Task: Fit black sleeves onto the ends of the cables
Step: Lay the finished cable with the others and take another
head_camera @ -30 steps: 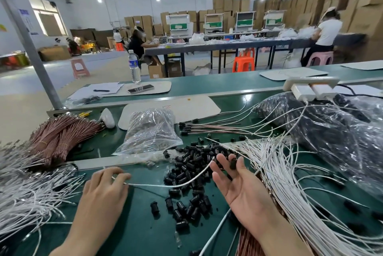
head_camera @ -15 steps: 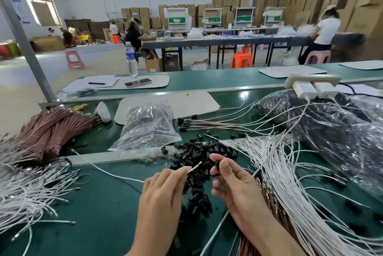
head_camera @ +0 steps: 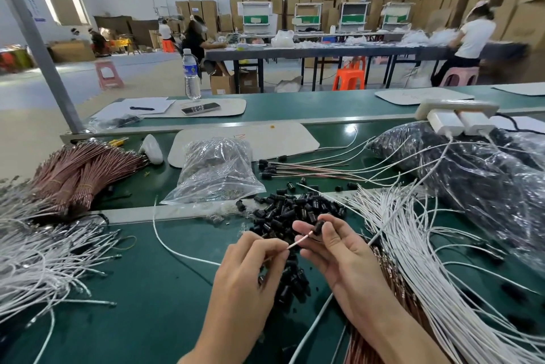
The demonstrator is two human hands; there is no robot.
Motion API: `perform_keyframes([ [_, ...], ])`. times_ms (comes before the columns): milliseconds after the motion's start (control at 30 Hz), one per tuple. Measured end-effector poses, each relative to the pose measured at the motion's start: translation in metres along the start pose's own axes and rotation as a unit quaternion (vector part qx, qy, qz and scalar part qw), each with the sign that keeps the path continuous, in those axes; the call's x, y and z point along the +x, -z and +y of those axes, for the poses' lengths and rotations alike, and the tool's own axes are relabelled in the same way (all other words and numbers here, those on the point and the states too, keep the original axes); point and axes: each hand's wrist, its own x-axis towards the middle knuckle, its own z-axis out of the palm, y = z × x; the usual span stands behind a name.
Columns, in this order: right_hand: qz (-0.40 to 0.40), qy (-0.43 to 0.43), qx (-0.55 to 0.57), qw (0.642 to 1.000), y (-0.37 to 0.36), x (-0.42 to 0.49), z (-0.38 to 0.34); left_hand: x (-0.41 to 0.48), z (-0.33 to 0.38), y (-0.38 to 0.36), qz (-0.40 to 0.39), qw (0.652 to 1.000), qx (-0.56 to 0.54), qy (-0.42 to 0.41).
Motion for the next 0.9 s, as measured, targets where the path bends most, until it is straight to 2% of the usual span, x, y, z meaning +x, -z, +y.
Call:
perform_keyframes([
  [233, -0.040, -0.040, 0.053, 0.997, -0.002, -0.003, 0.000, 0.000, 0.000, -0.001, 0.003, 1.000, 0.004, -0.002],
  [567, -0.085, -0.048, -0.046, 0.994, -0.006, -0.007, 0.012, 0.000, -0.005, -0.003, 0.011, 0.999, -0.024, 0.022],
  [700, -0.059, 0.004, -0.090, 0.994, -0.007, -0.008, 0.011, 0.000, -0.004, -0.001, -0.007, 0.996, -0.048, 0.081],
  [833, -0.018, 0.008, -0.044, 0.999, -0.005, -0.007, 0.004, -0.002, -0.005, 0.000, -0.035, 0.997, -0.001, 0.066],
  [900, -0.030, 0.006, -0.088, 0.996, -0.008, -0.010, 0.003, 0.000, -0.004, 0.001, -0.033, 0.998, 0.003, 0.055],
])
